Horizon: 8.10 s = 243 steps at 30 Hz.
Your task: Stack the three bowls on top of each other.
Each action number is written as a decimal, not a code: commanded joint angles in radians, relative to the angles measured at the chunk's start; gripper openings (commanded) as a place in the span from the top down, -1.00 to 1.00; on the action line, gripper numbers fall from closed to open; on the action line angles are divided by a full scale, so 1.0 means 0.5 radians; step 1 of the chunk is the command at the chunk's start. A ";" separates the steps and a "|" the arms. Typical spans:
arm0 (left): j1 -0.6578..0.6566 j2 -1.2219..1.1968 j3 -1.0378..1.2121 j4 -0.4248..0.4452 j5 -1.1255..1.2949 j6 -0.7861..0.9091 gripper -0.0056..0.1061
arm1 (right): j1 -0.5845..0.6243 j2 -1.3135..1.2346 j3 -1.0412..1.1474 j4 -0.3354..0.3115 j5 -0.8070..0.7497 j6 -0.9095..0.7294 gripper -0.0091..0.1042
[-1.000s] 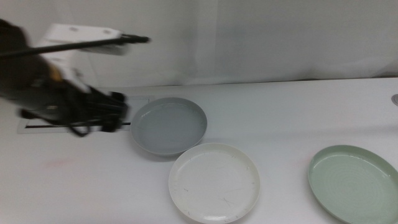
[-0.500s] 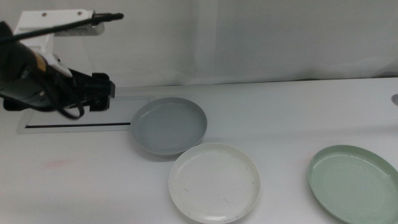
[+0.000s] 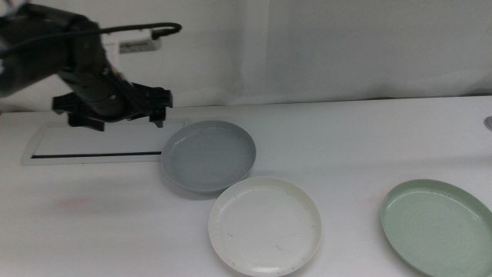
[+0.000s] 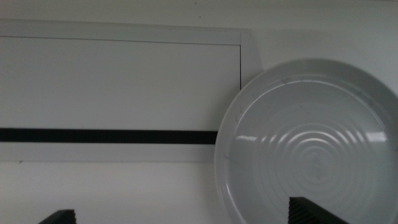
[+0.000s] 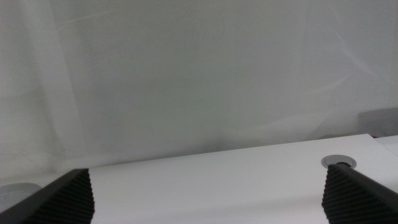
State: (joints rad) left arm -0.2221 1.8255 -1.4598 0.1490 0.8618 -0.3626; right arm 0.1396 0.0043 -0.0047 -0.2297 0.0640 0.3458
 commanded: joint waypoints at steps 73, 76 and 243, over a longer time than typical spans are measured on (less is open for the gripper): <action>-0.388 -0.297 0.371 -0.646 -0.017 0.844 0.94 | 0.000 -0.032 0.080 -0.006 -0.023 -0.010 -0.98; -0.457 -0.297 0.508 -0.682 -0.168 0.844 0.94 | 0.000 -0.032 0.080 -0.006 -0.023 -0.010 -0.98; 0.444 -3.145 2.867 -0.160 -1.559 0.213 0.95 | -0.314 3.628 -1.815 0.447 1.227 -0.896 -0.31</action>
State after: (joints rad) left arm -0.0022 0.2574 -0.0199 0.0716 0.0800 -0.2481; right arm -0.0209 1.7807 -0.9265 0.0184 0.6879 -0.1113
